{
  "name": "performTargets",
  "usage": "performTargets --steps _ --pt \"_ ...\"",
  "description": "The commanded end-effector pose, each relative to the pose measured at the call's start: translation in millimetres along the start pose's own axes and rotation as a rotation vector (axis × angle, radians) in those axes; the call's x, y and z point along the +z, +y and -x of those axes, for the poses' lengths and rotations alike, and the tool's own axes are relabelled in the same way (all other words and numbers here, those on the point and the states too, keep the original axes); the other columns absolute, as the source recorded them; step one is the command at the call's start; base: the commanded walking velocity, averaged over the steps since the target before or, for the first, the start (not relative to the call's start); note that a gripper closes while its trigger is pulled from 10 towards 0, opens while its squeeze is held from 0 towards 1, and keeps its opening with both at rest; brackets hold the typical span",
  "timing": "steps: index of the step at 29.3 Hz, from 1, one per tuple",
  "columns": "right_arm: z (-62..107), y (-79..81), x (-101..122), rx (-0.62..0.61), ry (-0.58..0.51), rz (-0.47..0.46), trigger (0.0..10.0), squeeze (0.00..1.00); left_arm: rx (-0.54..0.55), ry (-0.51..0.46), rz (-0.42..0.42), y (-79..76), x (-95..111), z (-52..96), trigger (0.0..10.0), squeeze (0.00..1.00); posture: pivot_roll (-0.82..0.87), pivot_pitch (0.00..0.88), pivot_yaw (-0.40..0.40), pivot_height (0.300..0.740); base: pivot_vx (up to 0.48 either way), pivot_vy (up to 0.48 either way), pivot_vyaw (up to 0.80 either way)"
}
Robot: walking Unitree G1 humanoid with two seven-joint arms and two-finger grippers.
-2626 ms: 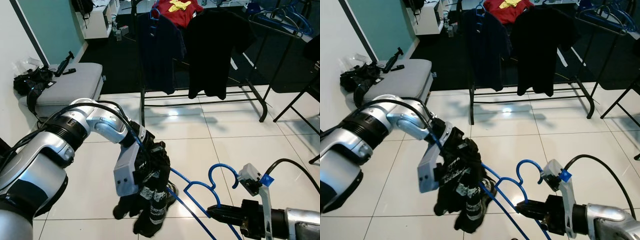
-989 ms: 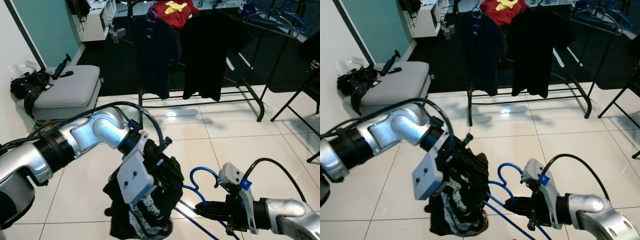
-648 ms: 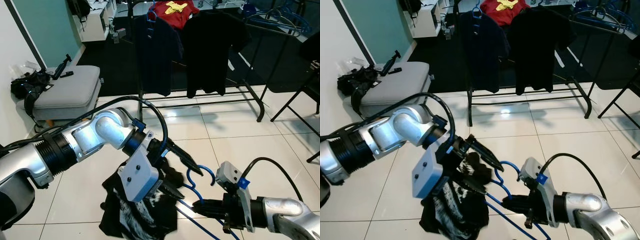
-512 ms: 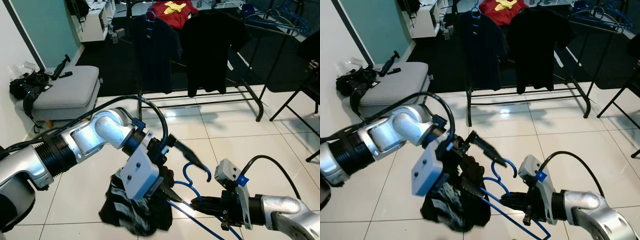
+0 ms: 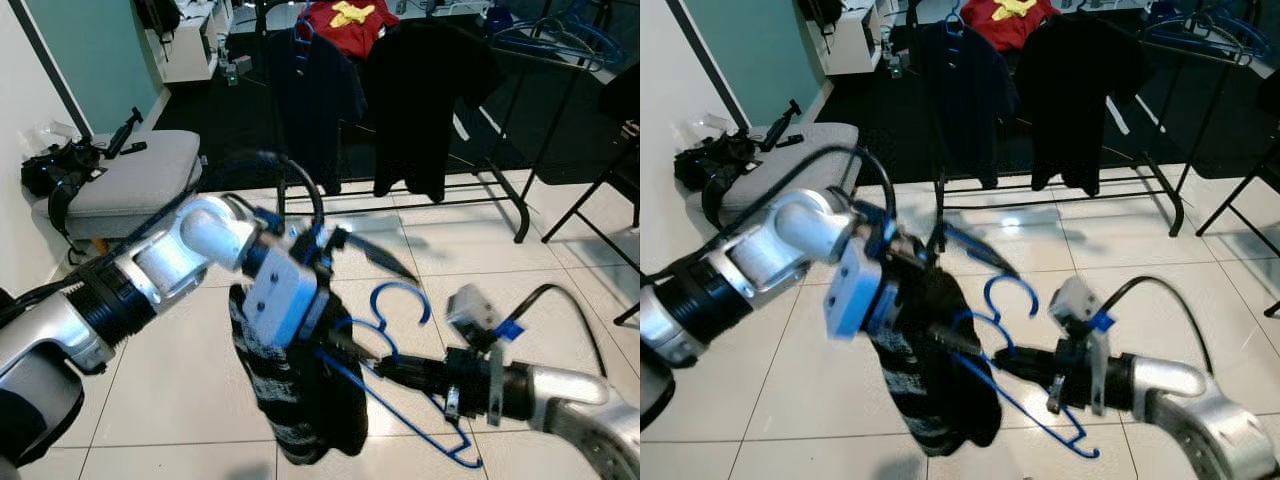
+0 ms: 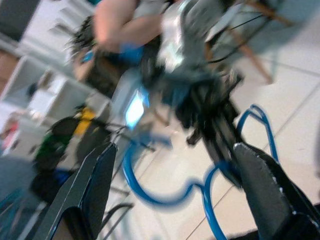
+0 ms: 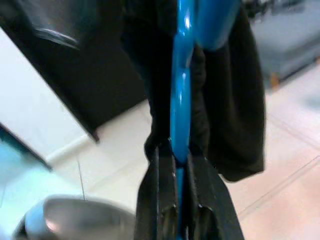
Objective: Hang hanger
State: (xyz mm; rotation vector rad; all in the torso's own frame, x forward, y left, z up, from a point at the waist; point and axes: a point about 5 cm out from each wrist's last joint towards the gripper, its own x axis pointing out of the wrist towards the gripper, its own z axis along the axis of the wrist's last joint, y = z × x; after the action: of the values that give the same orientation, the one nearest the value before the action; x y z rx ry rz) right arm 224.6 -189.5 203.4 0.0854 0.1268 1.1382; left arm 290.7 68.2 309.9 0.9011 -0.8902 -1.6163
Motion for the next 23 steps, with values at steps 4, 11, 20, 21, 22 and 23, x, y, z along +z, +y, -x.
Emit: performTargets --steps 4,11,20,21,22,23 --pt "14.8 14.9 32.6 0.115 -0.168 0.034 10.0 0.0 0.186 0.087 -0.021 33.9 3.5 36.7 10.0 0.0 -0.05 0.112 0.077 0.74 0.0 0.0 0.0" --pt "20.8 21.6 20.6 0.144 -0.091 0.0 10.0 0.0 0.332 0.105 -0.036 62.9 19.7 70.5 10.0 0.0 -0.06 0.116 0.077 0.74 0.0 0.0 0.0" --pt "25.0 27.1 19.2 0.148 -0.075 -0.038 10.0 0.0 0.243 0.075 0.056 56.6 24.6 81.7 10.0 0.0 -0.06 0.124 0.081 0.74 0.0 0.0 0.0" --pt "25.0 27.1 19.2 0.148 -0.075 -0.038 10.0 0.0 0.243 0.075 0.056 56.6 24.6 81.7 10.0 0.0 -0.06 0.124 0.081 0.74 0.0 0.0 0.0" --pt "25.4 27.3 20.3 0.147 -0.08 -0.04 10.0 0.0 0.221 0.064 0.078 53.4 24.1 80.9 10.0 0.0 -0.06 0.124 0.081 0.74 0.0 0.0 0.0" --pt "25.4 27.3 21.1 0.146 -0.085 -0.04 10.0 0.0 0.209 0.06 0.093 51.1 23.1 80.2 10.0 0.0 -0.06 0.124 0.082 0.74 0.0 0.0 0.0"
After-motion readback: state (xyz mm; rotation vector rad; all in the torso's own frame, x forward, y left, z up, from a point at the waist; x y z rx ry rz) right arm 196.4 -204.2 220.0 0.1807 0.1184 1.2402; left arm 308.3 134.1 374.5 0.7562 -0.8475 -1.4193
